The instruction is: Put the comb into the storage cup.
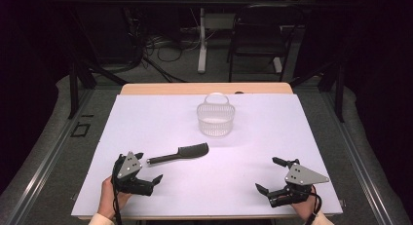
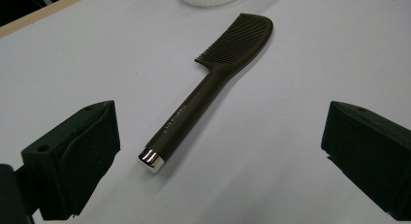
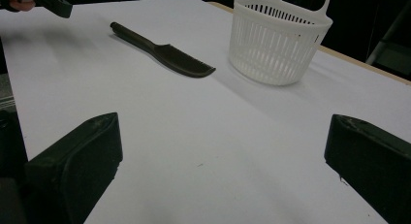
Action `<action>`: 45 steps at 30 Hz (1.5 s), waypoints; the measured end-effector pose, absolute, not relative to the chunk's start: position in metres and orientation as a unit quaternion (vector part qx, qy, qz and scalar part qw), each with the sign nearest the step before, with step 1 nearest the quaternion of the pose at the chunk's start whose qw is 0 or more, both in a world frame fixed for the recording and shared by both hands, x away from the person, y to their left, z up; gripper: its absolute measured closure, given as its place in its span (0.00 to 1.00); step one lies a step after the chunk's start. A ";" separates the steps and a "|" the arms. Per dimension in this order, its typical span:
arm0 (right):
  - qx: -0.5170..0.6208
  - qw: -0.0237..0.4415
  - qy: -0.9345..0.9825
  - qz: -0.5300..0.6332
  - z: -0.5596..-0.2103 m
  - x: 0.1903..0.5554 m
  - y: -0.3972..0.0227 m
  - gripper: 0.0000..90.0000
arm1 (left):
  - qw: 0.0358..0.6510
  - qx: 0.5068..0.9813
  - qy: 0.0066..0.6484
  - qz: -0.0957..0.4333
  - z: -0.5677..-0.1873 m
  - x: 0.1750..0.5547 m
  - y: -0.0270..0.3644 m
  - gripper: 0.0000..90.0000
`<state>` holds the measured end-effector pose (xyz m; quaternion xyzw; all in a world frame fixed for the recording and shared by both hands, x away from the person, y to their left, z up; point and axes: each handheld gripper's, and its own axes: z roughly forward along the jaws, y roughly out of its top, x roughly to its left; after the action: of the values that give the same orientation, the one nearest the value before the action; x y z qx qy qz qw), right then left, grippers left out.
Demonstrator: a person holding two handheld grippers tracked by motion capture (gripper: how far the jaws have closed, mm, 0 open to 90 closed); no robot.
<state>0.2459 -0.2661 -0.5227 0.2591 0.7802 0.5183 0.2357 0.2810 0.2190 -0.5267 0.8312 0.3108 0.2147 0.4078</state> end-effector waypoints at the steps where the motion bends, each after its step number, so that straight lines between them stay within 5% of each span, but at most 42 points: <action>1: 0.259 0.236 0.780 0.518 -0.523 0.246 -0.266 0.00 | 0.405 0.833 0.310 0.214 -0.526 0.282 0.219 0.00; 45: 0.260 0.231 0.782 0.517 -0.523 0.248 -0.265 0.00 | 0.333 0.882 0.263 0.207 -0.505 0.319 0.193 0.00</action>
<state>0.2478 -0.2647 -0.5234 0.2599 0.7824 0.5168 0.2307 0.3187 0.1928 -0.5052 0.8816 0.2628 0.2069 0.3330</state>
